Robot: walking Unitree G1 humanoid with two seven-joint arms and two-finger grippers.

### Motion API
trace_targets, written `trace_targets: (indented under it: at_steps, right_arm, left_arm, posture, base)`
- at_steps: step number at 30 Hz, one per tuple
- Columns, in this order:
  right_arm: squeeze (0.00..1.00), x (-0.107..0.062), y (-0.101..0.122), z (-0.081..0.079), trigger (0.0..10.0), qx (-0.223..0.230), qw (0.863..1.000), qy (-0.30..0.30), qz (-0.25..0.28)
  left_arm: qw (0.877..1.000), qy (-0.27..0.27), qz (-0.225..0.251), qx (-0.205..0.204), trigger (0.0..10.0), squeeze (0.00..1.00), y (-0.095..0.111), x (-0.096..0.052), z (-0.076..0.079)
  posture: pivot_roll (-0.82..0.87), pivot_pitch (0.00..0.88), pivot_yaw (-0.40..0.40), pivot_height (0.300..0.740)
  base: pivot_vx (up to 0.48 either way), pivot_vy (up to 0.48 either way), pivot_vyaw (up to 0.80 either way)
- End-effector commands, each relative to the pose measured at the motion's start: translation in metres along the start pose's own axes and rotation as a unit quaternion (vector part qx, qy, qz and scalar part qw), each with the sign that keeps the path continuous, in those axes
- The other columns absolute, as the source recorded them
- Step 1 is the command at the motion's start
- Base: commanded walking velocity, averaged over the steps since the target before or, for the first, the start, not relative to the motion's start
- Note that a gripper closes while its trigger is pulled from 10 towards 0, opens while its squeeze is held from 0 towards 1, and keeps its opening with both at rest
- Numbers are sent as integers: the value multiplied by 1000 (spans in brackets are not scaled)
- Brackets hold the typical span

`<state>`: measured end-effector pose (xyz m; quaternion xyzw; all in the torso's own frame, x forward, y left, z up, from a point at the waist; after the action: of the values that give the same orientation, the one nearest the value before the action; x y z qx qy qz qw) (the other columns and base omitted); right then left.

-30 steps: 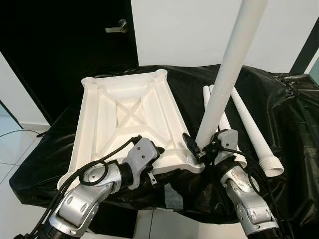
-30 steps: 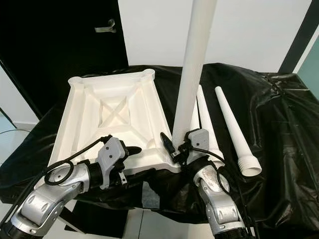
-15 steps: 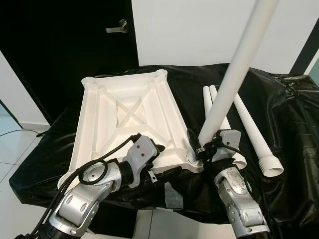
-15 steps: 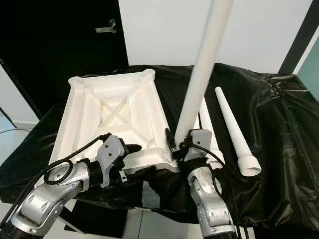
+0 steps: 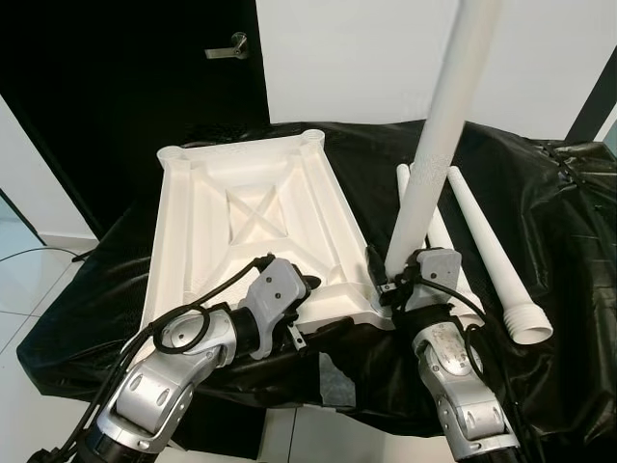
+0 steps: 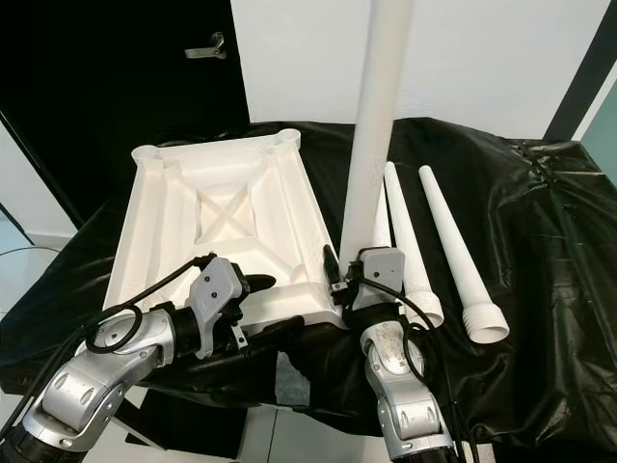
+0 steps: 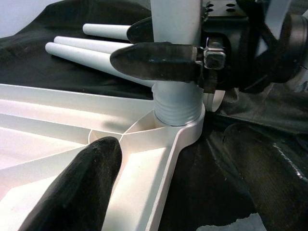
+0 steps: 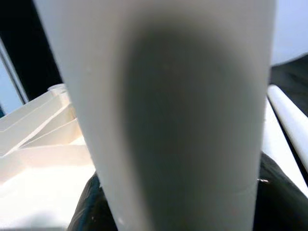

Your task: Building children table

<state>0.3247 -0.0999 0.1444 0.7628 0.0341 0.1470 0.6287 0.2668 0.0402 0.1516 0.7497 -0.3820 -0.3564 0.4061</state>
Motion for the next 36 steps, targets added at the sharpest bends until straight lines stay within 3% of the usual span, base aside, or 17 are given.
trace_targets:
  at_steps: [1,8,12,22,26,27,28,30,36]
  right_arm:
    - [0,-7,-25,5,10000,-25,998,4,-53]
    - [0,-9,-29,5,10000,-39,997,21,-59]
    - [0,-10,-27,8,10000,-23,998,22,-57]
    - [0,-17,-34,8,10000,-92,990,81,-64]
    - [0,-19,-37,13,10000,-46,994,70,-72]
    - [0,-17,-36,16,10000,-8,996,52,-72]
    - [0,-17,-36,16,10000,-8,996,52,-72]
    - [0,-12,-32,20,10000,60,996,18,-69]
    - [0,-8,-28,18,10000,127,990,1,-63]
  left_arm:
    - [1000,6,-8,-1,10000,0,-3,0,-3]
    - [1000,5,-8,0,10000,0,-3,-1,-2]
    - [1000,5,-8,1,10000,0,-2,-1,-3]
    - [1000,5,-8,5,10000,0,-1,-1,-3]
    - [1000,4,-8,6,10000,0,0,-2,-4]
    - [1000,4,-8,7,10000,0,0,-2,-4]
    - [1000,4,-8,7,10000,0,0,-2,-4]
    - [1000,4,-8,9,10000,0,0,-2,-4]
    - [1000,4,-8,8,10000,0,1,-2,-4]
  posture:
    - [44,0,29,740]
    - [46,0,28,740]
    - [47,0,29,740]
    - [50,0,36,740]
    - [52,0,38,740]
    - [52,0,39,740]
    - [52,0,39,740]
    - [53,0,39,740]
    - [54,0,40,740]
  base:
    - [0,0,0]
    - [0,0,0]
    - [0,0,0]
    - [0,0,0]
    - [0,0,0]
    - [0,0,0]
    - [0,0,0]
    - [0,0,0]
    - [0,0,0]
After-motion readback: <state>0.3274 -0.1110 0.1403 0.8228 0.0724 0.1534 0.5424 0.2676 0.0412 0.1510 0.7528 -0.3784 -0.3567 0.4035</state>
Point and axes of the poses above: a point about 5 cm out from each wrist's last joint towards the gripper, its own x axis pointing out of the wrist towards the gripper, its own y axis along the axis of the wrist's last joint, z = x × y, the point moved 6 cm from there along x, pointing out of the wrist towards the gripper, and after that the axes turned 15 degrees about x, right-handed, at the moved point
